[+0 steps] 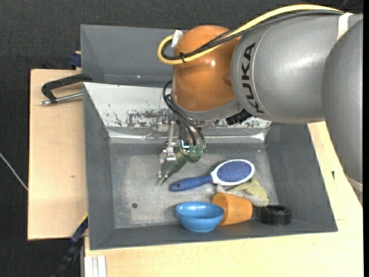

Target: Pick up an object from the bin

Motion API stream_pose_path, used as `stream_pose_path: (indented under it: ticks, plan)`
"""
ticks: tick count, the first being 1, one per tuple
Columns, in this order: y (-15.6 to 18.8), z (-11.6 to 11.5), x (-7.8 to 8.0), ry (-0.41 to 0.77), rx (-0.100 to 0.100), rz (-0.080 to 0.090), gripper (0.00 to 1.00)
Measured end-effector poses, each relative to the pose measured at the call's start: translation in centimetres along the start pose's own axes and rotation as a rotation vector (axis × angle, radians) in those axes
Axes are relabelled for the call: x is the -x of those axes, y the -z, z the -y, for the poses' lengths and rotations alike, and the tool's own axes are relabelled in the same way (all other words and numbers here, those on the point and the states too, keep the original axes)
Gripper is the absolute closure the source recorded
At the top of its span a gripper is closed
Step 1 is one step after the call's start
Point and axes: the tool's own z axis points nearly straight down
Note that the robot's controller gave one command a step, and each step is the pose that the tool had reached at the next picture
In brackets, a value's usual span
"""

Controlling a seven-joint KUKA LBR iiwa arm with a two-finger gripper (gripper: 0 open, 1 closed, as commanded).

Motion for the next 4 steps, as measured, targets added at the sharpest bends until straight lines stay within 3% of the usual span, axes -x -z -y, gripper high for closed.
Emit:
stream_pose_path:
  ticks: [1, 2, 3, 4]
  plan:
    - [-10.3, 9.1, 1.1, 0.156, 0.011, 0.010, 0.00]
    - [-8.6, 15.3, 1.3, 0.072, -0.002, 0.014, 0.00]
    - [-8.7, 18.1, 0.9, 0.085, 0.000, 0.012, 0.00]
    - [-11.1, 19.4, 0.5, 0.085, 0.001, 0.032, 0.00]
